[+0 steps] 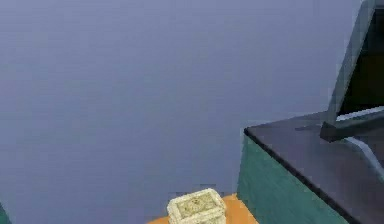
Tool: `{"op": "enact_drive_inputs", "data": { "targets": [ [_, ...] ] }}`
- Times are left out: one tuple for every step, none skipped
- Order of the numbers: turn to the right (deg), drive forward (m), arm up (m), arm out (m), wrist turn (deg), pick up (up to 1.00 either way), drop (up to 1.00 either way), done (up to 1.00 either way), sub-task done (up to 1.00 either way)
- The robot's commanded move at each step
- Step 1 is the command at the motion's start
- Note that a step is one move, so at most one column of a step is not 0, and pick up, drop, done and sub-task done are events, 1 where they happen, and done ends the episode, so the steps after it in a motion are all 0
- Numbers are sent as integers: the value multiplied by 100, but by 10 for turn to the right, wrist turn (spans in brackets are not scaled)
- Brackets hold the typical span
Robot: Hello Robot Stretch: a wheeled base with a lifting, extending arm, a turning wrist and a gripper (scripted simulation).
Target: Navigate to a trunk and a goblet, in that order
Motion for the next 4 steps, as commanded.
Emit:
{"op": "enact_drive_inputs", "data": {
  "targets": [
    [-210,0,0,0,0,0,0,0,0],
    [0,30,0,0,0,0,0,0,0],
    [0,15,0,0,0,0,0,0,0],
    [-450,0,0,0,0,0,0,0,0]
  ]
}}
